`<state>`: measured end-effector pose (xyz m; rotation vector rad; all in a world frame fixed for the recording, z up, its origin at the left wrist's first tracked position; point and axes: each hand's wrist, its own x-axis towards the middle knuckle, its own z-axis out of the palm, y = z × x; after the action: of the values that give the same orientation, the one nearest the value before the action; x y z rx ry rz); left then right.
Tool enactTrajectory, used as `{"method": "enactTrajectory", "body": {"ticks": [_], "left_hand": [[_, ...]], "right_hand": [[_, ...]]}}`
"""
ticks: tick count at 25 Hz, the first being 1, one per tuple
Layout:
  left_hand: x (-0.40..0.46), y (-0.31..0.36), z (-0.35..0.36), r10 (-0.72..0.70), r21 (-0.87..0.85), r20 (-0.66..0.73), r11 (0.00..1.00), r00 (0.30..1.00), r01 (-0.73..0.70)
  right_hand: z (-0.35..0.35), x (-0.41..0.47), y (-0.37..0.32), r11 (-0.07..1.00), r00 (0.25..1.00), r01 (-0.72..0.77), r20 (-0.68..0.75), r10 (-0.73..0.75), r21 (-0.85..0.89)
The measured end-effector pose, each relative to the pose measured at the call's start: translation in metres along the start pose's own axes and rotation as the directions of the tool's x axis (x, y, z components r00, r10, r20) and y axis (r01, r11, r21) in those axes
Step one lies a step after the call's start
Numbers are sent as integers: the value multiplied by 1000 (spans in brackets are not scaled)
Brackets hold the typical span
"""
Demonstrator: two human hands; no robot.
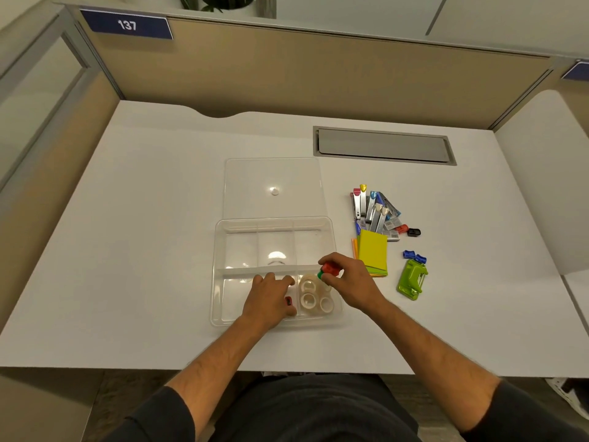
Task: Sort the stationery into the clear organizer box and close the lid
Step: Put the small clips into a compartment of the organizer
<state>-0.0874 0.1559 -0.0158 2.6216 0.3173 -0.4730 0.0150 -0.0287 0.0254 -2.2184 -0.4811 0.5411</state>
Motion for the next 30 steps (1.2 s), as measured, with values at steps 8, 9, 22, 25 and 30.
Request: {"method": "enactTrajectory", "body": {"ticks": [8,9,22,25,30], "left_hand": [[-16,2,-16,105,-234,-240,959,965,-162],[-17,2,-16,108,-244,-254,954,961,-172],[-16,-20,-9,133,-213,-280,957,951,-197],[-7,-21,-8,159,-101,-228,977,961,-186],[14,-2,-6,161,205,-41,967,986,-149]], "right_hand": [[23,12,-20,822,952,-307,169,256,480],[27,12,-22,800,946,-322,199,255,506],[30,8,-19,814,926,-368,260,275,449],[24,6,-12,823,925,-375,235,300,426],[17,1,-9,842,930,-364,211,302,399]]}}
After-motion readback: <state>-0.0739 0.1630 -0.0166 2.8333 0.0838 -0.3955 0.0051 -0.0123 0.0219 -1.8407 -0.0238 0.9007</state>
